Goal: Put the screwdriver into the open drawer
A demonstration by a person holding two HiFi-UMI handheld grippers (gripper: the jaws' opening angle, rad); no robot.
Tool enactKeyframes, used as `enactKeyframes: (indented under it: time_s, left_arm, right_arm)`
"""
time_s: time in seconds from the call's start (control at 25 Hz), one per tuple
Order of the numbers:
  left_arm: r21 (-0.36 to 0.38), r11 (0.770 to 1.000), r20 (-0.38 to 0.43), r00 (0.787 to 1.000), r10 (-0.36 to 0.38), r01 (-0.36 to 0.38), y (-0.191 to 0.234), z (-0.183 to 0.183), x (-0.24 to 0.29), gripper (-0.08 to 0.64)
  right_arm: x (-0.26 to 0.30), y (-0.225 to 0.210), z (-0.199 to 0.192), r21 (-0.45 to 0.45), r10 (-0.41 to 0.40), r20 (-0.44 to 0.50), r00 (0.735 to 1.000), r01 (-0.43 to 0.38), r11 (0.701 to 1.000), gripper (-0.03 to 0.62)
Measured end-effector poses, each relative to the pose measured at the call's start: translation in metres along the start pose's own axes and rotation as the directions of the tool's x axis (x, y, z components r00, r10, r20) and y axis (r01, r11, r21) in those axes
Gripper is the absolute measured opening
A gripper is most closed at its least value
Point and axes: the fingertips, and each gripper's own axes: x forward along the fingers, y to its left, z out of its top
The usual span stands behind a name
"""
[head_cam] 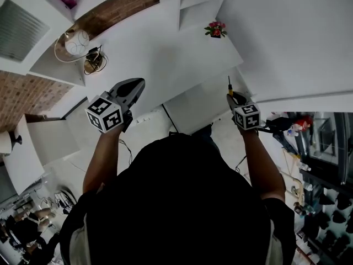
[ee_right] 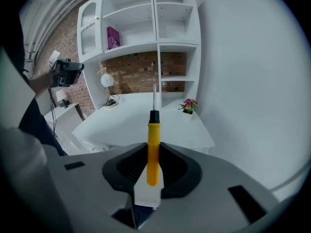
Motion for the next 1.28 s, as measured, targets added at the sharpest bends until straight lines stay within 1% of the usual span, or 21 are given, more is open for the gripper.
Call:
enactKeyframes:
  time_s: [0.24,0.56,0.88,1.12,1.28]
  left_arm:
    - [-0.014,0.999,-0.001,0.999,0.042,-0.042,0.006,-0.006,-0.003,0.017]
    - [-0.038,0.995,-0.006,0.996,0.094,-0.095,0.012,-0.013,-0.003,0.017]
    - [-0.064,0.989,-0.014,0.991,0.135,-0.135,0.023,-0.021,-0.002,0.017]
    - [-0.07,0.985,-0.031,0.988,0.153,-0.155,0.029,-0.027,0.0,0.017]
    - [-0.083,0.982,-0.037,0.985,0.167,-0.17,0.033,-0.032,-0.001,0.017]
  right_arm:
    - [0.026,0.0,-0.011,-0.096,0.049,-0.054,0.997,-0.054,0.994,0.083]
    - [0.056,-0.002,-0.035,-0.147,0.11,-0.137,0.984,-0.13,0.981,0.083]
    - [0.081,-0.001,-0.042,-0.202,0.153,-0.189,0.97,-0.19,0.961,0.083]
    - [0.1,-0.008,-0.051,-0.253,0.169,-0.219,0.961,-0.223,0.942,0.083]
    - [0.105,-0.005,-0.057,-0.252,0.179,-0.252,0.951,-0.243,0.937,0.083]
